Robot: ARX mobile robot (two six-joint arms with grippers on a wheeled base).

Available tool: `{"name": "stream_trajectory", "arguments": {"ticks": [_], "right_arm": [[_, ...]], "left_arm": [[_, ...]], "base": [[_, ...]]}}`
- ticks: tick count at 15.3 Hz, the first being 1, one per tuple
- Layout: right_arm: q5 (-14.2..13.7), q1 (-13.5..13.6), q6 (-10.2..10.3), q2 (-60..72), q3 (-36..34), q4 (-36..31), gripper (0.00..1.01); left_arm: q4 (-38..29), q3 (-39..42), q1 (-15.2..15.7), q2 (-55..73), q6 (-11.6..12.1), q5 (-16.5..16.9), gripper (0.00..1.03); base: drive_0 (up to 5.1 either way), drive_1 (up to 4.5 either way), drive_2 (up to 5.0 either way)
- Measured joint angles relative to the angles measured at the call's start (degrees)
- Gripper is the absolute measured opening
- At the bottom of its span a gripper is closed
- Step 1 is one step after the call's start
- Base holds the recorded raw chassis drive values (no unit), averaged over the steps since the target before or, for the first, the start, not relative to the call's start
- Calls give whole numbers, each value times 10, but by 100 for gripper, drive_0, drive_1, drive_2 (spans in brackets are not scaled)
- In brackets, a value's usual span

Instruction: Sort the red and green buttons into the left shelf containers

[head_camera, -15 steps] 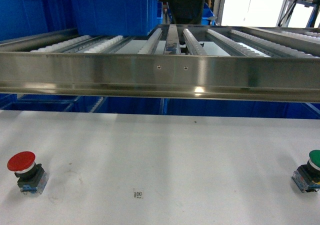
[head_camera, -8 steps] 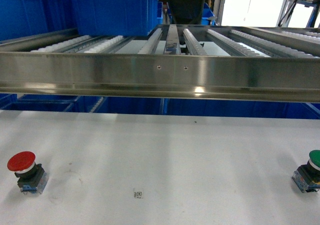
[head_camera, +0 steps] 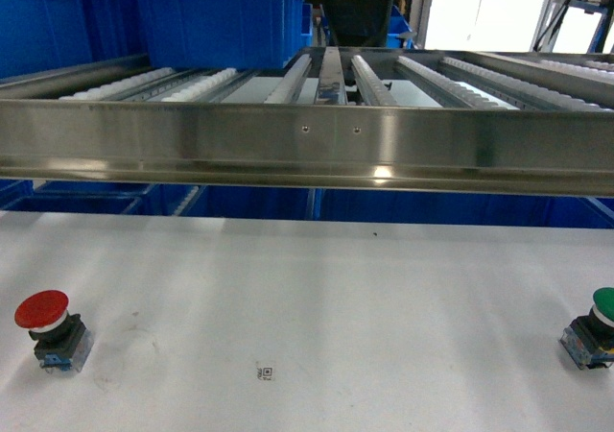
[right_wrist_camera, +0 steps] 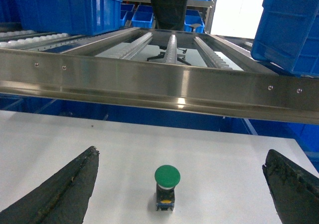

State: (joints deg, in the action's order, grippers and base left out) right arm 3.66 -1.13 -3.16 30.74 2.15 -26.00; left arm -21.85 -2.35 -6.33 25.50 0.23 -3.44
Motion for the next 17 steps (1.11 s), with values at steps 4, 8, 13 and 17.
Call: {"name": "stream_trajectory", "arguments": {"ticks": [4, 8, 13, 17], "right_arm": [[59, -17, -40, 308, 124, -68, 98], [86, -46, -46, 479, 268, -24, 98], [122, -48, -42, 564, 365, 73, 98], [123, -48, -58, 616, 405, 105, 98]], "left_arm": [[-151, -134, 0, 304, 9, 0, 98], [-181, -251, 31, 477, -1, -22, 98], [-174, -255, 31, 491, 0, -25, 98], [-173, -255, 31, 491, 0, -25, 98]], "base": [[0, 0, 0], [0, 0, 0], [0, 0, 0], [0, 0, 0]]}}
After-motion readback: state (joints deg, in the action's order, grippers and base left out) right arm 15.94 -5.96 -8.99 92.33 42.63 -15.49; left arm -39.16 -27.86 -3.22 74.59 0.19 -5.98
